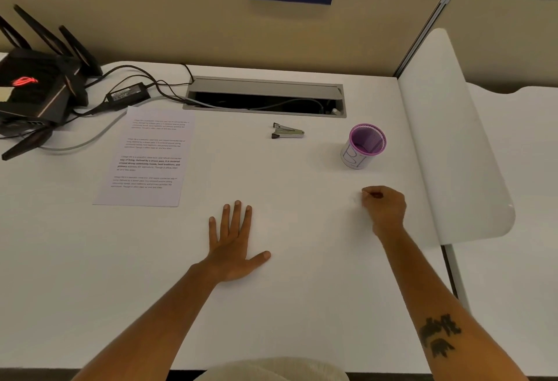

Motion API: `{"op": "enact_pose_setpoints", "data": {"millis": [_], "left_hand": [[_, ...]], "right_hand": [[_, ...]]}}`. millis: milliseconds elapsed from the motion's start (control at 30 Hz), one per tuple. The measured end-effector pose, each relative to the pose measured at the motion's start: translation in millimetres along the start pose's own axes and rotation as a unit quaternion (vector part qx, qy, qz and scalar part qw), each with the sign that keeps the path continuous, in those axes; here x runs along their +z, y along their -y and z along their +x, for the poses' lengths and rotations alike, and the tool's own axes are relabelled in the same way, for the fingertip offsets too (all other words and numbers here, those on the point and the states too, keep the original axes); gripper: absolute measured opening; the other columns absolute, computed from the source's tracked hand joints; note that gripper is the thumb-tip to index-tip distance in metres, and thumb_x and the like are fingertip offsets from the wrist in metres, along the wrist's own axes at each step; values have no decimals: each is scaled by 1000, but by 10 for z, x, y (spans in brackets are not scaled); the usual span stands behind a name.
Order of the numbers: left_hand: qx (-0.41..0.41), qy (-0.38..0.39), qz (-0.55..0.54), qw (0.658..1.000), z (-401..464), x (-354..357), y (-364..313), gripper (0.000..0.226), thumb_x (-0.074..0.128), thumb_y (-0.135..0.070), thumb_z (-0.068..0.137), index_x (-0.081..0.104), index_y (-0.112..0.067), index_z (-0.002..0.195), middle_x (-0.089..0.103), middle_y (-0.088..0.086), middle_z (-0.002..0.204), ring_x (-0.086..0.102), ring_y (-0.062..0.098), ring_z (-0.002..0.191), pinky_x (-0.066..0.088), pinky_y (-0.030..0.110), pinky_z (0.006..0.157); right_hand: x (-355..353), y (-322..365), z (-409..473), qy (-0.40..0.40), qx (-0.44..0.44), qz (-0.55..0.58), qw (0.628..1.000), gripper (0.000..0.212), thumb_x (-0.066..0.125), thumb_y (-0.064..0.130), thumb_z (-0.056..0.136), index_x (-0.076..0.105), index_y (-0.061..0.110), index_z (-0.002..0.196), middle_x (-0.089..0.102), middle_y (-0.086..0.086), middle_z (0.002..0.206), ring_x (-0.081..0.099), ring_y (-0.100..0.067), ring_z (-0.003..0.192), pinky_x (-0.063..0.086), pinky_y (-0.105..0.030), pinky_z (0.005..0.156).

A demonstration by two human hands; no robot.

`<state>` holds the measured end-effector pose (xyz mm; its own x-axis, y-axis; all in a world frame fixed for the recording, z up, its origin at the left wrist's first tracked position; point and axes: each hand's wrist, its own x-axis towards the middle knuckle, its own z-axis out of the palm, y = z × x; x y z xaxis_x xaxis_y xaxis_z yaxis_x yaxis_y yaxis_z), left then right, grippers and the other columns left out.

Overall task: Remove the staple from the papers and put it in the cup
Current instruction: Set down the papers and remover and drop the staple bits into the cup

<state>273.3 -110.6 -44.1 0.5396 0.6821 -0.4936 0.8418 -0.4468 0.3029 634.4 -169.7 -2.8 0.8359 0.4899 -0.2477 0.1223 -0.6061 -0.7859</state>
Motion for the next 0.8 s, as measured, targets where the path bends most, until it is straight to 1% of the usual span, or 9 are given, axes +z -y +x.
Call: {"op": "enact_pose_setpoints", "data": {"millis": [67, 133, 200, 300, 367, 467, 567, 700, 800], "left_hand": [[0, 4, 1, 1000, -3, -10, -5, 119, 31, -91, 83, -45, -29, 151, -58, -3, 155, -54, 23, 143, -33, 54, 116], [0, 10, 1, 1000, -1, -19, -8, 119, 31, -91, 83, -45, -29, 151, -58, -3, 155, -54, 23, 143, -33, 55, 116], [1, 11, 0, 1000, 3, -21, -5, 119, 31, -91, 82, -45, -29, 151, -58, -4, 155, -55, 22, 142, -33, 54, 116], [1, 14, 0, 1000, 5, -11, 5, 119, 30, -92, 81, -46, -30, 150, -58, -4, 155, -56, 22, 142, -32, 56, 117], [0, 12, 1, 1000, 12, 1, 14, 120, 29, -93, 79, -46, -31, 150, -58, -3, 155, -55, 23, 143, -30, 58, 119], [1, 11, -1, 1000, 19, 12, 27, 121, 27, -95, 77, -47, -32, 149, -57, -4, 156, -55, 22, 143, -30, 57, 119], [3, 7, -5, 1000, 15, 15, 28, 121, 27, -95, 77, -47, -32, 149, -57, -4, 156, -55, 21, 142, -31, 57, 118], [3, 13, -8, 1000, 10, -4, 19, 122, 29, -94, 77, -46, -31, 150, -58, -4, 155, -55, 22, 142, -31, 57, 119], [2, 22, -5, 1000, 11, -26, 14, 122, 29, -93, 77, -46, -30, 149, -58, -3, 155, -56, 23, 142, -31, 57, 118]], "right_hand": [[-97, 51, 128, 47, 124, 144, 981, 20, 71, -9, 89, 77, -2, 106, 76, -14, 94, 67, -16, 75, 61, -21, 71], [-211, 202, 224, 96, 198, 277, 935, 18, 62, -13, 96, 68, -10, 113, 66, -13, 90, 62, -16, 76, 60, -18, 64], [-311, 394, 280, 127, 217, 342, 905, 12, 54, -14, 100, 64, -10, 98, 60, -13, 89, 60, -17, 80, 61, -16, 61], [-522, 659, 331, 173, 164, 357, 903, 18, 53, -12, 101, 64, -3, 90, 66, -10, 85, 62, -15, 80, 60, -20, 71], [-597, 852, 393, 195, 100, 319, 922, 10, 60, -6, 99, 69, -2, 97, 70, -4, 86, 65, -12, 84, 60, -18, 77], [-512, 1135, 616, 138, 88, 252, 954, 9, 64, -11, 95, 71, -6, 99, 67, -10, 87, 64, -21, 89, 62, -18, 69], [-385, 1253, 754, 90, -5, 72, 993, 15, 77, -5, 86, 78, -5, 101, 75, -16, 92, 71, -30, 92, 65, -36, 85], [-236, 1266, 811, 75, -120, -174, 975, 26, 85, 11, 84, 79, 2, 108, 77, -14, 108, 71, -29, 108, 61, -39, 90], [-190, 1287, 829, 73, -163, -260, 949, 32, 83, 14, 87, 77, 1, 115, 76, -16, 115, 69, -32, 112, 60, -40, 92]]}}
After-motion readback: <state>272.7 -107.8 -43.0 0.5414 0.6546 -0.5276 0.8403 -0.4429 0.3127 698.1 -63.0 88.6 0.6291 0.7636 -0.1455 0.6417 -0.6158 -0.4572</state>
